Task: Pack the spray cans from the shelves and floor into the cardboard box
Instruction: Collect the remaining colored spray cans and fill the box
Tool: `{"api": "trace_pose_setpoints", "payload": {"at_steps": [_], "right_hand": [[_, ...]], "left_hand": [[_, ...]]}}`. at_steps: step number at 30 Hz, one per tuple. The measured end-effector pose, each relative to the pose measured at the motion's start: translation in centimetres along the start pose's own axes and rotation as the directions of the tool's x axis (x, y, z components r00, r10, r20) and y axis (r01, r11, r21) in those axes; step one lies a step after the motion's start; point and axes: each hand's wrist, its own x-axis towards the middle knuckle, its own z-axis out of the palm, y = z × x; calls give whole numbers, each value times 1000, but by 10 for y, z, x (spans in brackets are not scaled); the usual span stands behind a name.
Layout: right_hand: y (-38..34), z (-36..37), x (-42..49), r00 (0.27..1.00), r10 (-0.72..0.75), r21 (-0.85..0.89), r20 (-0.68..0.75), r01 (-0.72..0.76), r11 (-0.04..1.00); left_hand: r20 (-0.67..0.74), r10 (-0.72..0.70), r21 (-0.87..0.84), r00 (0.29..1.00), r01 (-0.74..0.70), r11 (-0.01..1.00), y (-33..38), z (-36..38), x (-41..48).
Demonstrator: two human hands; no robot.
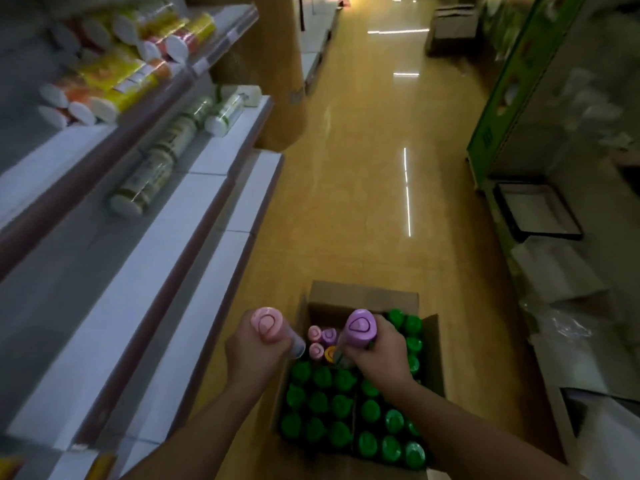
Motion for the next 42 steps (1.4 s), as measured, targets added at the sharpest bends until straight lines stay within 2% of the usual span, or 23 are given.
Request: {"api": "trace_pose_setpoints", "payload": {"at_steps": [7,12,16,21,27,32,36,42], "right_hand": [[41,27,93,989,64,23,-132,-61,998],[97,81,171,963,106,34,-248,-101,994],[153,129,221,931,200,30,-304,-201,979],[216,181,260,924,281,-17,-259,-295,955],[272,218,278,931,319,-65,-176,-334,940],[295,228,289,926,370,-154,-79,-378,913],[300,233,295,916,400,-257,6,-385,886],[304,238,294,885,461,-319,69,-418,850]], "left_hand": [[89,59,-40,994,-55,998,2,84,104],[198,46,-11,979,-45,999,-51,152,193],[271,12,64,962,-31,997,-110,203,247],[366,-5,154,930,-56,987,-174,254,297],[469,41,308,882,-206,929,-222,310,322],[518,-24,381,855,-206,901,-233,330,321],[562,-134,410,816,-133,902,-245,330,327],[602,-180,434,778,-129,892,-251,331,323]]}}
